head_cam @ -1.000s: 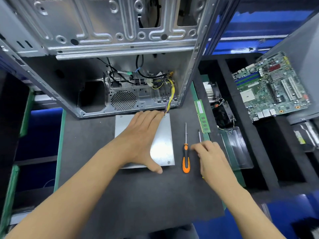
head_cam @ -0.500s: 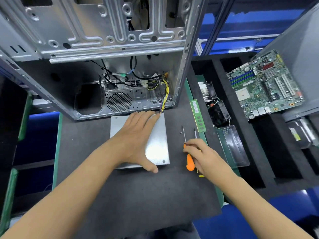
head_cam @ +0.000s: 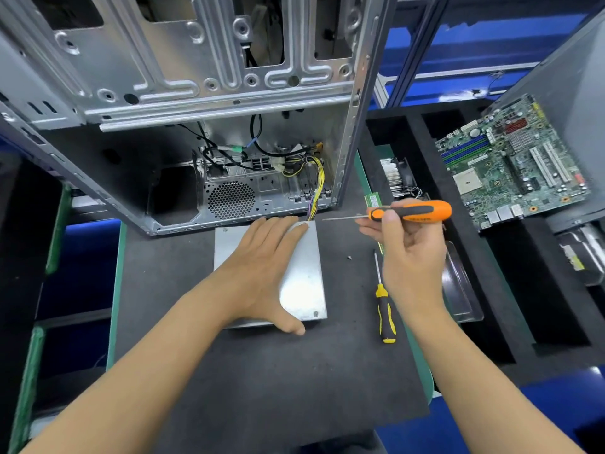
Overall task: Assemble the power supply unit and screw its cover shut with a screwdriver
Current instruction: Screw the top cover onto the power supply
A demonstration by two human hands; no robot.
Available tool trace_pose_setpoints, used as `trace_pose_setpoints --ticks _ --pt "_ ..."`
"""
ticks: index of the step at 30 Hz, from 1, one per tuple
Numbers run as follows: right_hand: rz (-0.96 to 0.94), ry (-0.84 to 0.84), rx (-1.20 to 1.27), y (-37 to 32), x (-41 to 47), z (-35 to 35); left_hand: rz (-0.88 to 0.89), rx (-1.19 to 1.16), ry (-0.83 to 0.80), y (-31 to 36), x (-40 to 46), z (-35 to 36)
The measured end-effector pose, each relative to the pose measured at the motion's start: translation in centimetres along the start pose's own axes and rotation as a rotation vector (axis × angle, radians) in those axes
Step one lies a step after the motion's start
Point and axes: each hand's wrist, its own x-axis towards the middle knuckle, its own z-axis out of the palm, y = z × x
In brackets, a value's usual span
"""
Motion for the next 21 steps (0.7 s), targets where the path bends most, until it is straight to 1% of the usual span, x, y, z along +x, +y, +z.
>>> trace_pose_setpoints --ticks 2,7,15,21 --pt "0.01 -0.028 -0.015 0.2 0.9 0.9 -0.001 -0.002 -0.004 -0.1 0.0 0.1" --pt "-0.038 -0.114 -0.121 0.5 2.0 2.0 0.006 0.016 -0.003 -0.2 0.1 0.3" --pt "-0.054 -0.14 -0.157 0.4 2.3 2.2 0.009 0.025 0.001 -0.3 0.2 0.4" --pt "-0.137 -0.225 -0.31 -0.6 2.7 2.5 0.007 0.024 0.001 -0.2 0.3 0.4"
